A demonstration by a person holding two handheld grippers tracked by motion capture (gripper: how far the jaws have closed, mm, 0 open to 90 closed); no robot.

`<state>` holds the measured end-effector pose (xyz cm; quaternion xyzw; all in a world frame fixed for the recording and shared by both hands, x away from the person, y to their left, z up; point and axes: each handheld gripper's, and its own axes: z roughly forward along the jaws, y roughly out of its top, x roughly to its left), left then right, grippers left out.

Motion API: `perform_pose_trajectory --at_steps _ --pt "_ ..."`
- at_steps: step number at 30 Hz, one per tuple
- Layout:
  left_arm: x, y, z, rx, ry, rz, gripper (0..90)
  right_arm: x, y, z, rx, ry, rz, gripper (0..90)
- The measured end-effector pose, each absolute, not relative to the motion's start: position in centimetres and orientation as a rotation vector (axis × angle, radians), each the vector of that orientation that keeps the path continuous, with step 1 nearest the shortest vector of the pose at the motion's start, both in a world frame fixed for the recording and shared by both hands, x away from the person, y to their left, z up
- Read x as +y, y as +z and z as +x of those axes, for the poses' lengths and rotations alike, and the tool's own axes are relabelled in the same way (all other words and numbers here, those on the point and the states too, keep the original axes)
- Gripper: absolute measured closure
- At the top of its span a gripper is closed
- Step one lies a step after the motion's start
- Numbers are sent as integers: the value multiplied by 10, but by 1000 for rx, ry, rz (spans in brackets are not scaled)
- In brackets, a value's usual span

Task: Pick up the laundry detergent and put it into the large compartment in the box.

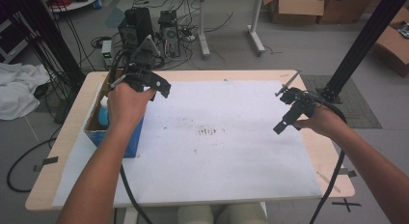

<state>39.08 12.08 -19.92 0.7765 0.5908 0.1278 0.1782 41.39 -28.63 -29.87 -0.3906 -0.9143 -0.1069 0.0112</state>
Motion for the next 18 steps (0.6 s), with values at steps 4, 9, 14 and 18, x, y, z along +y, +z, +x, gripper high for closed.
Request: perform_pose_trajectory --at_steps 4,9,14,18 --pt "110 -199 394 1644 344 2211 228 -287 -296 415 -2846 -332 -1223 209" --pt "99 -200 398 1622 334 2201 229 -287 -290 415 -2853 -329 -1236 209" --pt "88 -204 400 1608 328 2225 229 -286 -292 414 -2857 -321 -1228 209" --pt "81 -207 400 1592 326 2246 229 -286 -293 413 -2855 -328 -1228 209"
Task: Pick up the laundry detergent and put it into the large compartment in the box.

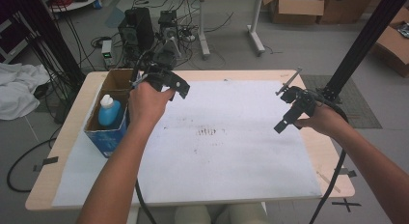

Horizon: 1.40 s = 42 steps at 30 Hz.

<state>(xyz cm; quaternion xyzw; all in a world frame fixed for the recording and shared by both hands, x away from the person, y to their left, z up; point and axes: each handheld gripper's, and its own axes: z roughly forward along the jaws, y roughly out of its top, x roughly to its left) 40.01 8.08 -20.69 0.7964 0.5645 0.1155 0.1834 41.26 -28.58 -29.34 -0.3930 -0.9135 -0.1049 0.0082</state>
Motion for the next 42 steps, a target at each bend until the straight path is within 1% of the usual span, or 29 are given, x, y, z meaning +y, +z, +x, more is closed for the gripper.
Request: perform_pose_trajectory --at_steps 8,16,33,42 --pt "65 -212 404 1571 315 2269 228 -284 -296 413 -2856 -324 -1222 209" --pt "51 -215 412 1584 314 2245 225 -284 -295 415 -2853 -327 -1228 209" --pt "21 -229 419 1569 296 2289 222 -285 -297 414 -2847 -332 -1229 209" --pt "15 -247 419 1584 256 2289 222 -282 -297 415 -2850 -328 -1215 209"
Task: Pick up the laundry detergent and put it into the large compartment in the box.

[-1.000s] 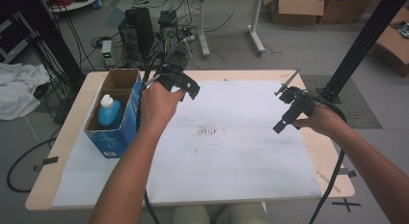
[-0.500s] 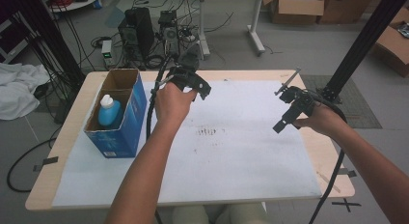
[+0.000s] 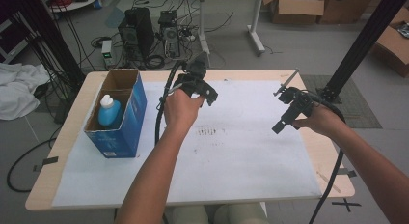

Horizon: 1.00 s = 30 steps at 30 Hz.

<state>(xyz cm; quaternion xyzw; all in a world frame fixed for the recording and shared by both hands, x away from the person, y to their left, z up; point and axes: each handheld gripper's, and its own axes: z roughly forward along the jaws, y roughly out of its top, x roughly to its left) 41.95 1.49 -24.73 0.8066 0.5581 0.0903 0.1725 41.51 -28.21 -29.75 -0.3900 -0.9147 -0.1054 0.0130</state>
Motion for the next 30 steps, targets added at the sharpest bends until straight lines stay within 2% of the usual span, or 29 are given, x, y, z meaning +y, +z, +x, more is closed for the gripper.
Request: perform_pose_trajectory --at_steps 30 --pt "15 -253 416 1578 254 2286 228 -281 -296 411 -2847 -338 -1222 208"
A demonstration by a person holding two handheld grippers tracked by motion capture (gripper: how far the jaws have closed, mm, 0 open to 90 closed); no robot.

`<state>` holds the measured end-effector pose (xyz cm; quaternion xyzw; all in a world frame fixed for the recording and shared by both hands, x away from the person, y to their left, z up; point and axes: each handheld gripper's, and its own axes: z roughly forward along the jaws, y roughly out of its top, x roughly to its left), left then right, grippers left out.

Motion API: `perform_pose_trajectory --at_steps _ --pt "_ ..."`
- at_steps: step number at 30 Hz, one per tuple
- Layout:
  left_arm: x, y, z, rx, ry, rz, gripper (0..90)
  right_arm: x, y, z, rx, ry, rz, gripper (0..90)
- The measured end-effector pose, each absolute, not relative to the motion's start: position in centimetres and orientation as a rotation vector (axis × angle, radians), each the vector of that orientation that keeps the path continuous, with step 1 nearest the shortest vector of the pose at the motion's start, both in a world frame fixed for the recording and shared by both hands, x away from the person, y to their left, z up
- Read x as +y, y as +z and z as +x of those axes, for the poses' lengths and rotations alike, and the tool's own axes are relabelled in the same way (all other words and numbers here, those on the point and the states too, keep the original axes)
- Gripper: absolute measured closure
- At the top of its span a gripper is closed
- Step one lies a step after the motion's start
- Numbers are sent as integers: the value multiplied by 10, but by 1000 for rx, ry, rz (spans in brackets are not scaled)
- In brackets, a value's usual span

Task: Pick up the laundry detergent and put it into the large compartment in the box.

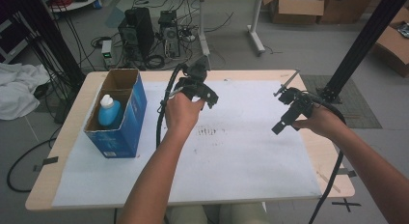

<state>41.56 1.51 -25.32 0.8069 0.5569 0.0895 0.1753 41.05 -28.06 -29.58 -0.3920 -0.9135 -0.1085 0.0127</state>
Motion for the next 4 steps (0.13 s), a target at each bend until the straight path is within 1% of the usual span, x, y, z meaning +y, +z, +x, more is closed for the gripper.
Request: perform_pose_trajectory --at_steps 4 --pt "18 -255 414 1582 253 2280 229 -279 -295 410 -2852 -335 -1215 210"
